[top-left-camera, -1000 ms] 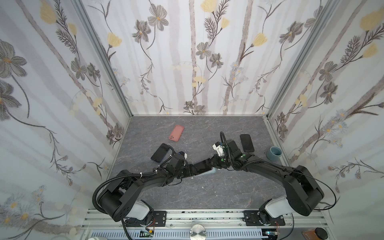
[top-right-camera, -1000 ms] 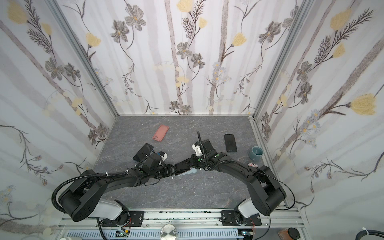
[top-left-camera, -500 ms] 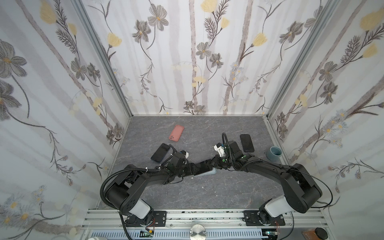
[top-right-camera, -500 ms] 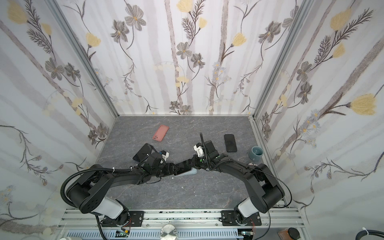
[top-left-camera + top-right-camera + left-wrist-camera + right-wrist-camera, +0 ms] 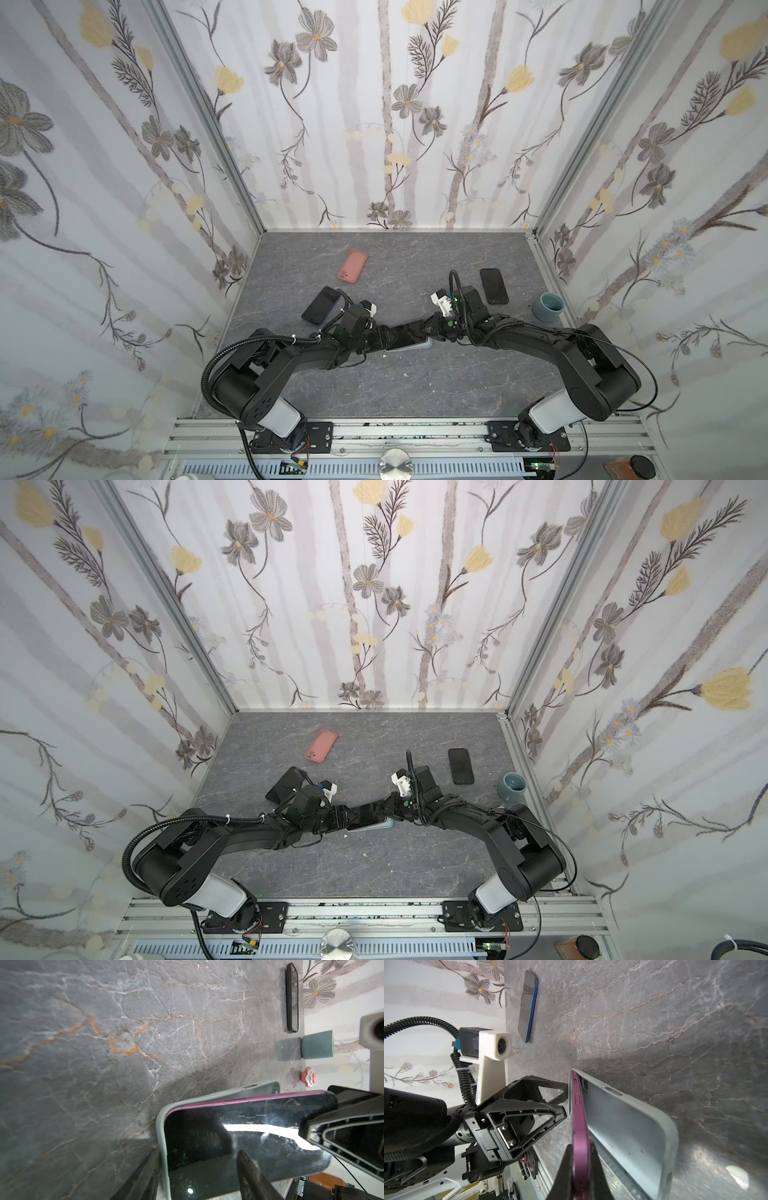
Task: Put the phone into the phone case
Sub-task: 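Press the phone into the case with the right gripper while the left holds it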
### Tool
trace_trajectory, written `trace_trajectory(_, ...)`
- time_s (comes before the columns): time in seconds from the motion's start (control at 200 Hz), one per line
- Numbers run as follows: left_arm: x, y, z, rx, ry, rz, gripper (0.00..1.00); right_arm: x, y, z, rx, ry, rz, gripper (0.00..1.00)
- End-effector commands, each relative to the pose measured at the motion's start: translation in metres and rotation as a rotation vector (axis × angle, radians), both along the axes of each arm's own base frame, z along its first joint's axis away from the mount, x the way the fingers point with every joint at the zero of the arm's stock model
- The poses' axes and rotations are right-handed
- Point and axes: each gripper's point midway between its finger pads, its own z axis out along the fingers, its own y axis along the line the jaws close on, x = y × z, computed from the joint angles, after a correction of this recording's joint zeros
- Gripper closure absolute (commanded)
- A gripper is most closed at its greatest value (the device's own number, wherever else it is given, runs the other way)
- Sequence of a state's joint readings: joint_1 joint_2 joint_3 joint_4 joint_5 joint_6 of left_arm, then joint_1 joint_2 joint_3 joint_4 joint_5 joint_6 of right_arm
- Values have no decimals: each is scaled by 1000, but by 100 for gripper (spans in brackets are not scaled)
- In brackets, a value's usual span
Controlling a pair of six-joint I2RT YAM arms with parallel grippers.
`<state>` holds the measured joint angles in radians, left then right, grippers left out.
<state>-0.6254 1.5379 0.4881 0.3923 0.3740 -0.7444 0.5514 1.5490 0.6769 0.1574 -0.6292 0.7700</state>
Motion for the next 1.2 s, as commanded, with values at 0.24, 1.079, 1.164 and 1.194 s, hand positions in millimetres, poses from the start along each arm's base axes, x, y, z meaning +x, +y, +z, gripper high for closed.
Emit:
trace_trajectory(0.24, -21, 17, -13, 56, 62, 8, 38, -10, -22, -32, -133, 56, -69, 97)
trace_trajectory(1.079, -21, 23, -3, 59, 27, 28, 39, -10, -26, -39, -271, 18, -70, 74)
trace_trajectory(1.164, -21, 22, -2, 56, 28, 27, 39, -10, -26, -40, -282, 16, -70, 72)
trace_trajectory(1.194, -21, 23, -2, 56, 28, 27, 39, -10, -27, -40, -285, 14, -73, 71)
